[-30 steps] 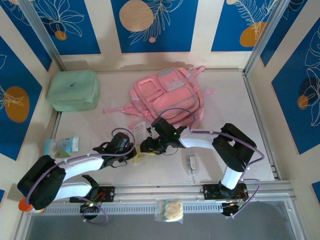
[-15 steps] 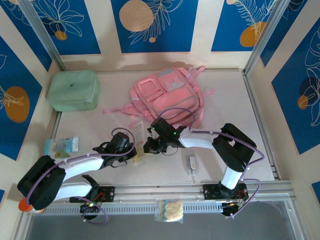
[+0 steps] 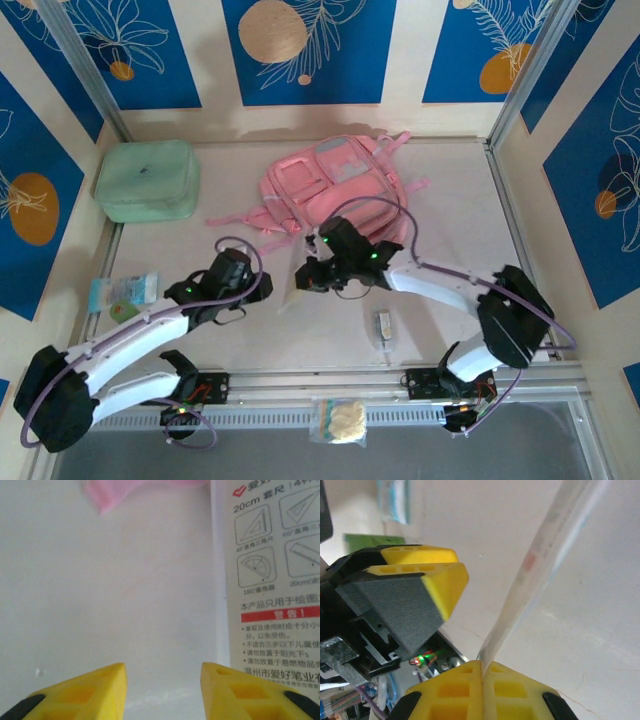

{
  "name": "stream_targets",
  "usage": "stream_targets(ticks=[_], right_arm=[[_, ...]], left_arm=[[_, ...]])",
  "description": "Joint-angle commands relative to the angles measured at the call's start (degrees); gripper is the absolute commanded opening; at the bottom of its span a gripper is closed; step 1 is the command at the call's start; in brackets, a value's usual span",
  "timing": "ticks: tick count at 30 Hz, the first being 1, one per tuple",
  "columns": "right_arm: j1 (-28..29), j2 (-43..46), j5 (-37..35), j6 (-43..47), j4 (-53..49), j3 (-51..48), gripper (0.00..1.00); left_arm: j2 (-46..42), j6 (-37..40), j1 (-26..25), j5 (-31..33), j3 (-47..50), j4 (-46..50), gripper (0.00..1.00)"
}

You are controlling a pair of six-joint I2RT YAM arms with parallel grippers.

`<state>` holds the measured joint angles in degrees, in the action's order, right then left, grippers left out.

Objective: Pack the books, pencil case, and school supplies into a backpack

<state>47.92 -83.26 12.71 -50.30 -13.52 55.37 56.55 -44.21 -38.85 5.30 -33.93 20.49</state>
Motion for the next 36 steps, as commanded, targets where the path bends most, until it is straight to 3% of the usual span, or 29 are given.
stream_targets(ticks=[1,7,11,18,21,29,36], right_arm=[[-3.3,6.9,1.7,2.9,-5.2,-1.1,0.00],[-15.1,18.9,5.9,3.9,-13.0,-2.2,0.00],[-24.6,25.6,9.9,6.7,-18.1,-1.8,0.00],[-44.1,28.3,18.5,9.4,-26.0,-1.9,0.00],[-49.6,28.2,20.4,10.7,-27.2,-2.7,0.00],[-56.6,26.6,23.9,11.6,-26.0,-4.5,0.00],[-58.3,26.4,25.0,11.9,-26.0,-4.4,0.00]], left_arm=[[0.4,11.3,0.4,5.8,-5.9,6.8,0.47],[11.2,26.6,-0.2,-0.2,-17.7,2.4,0.56],[20.4,37.3,-3.6,-3.1,-25.7,-0.5,0.61],[36.2,48.9,-6.7,-4.1,-38.6,-1.6,0.68],[40.5,53.8,-7.1,-3.3,-41.5,-3.2,0.70],[52.6,60.0,-7.6,-3.5,-51.3,-3.4,0.74],[60.7,61.2,-7.7,0.2,-58.7,-3.2,0.73]])
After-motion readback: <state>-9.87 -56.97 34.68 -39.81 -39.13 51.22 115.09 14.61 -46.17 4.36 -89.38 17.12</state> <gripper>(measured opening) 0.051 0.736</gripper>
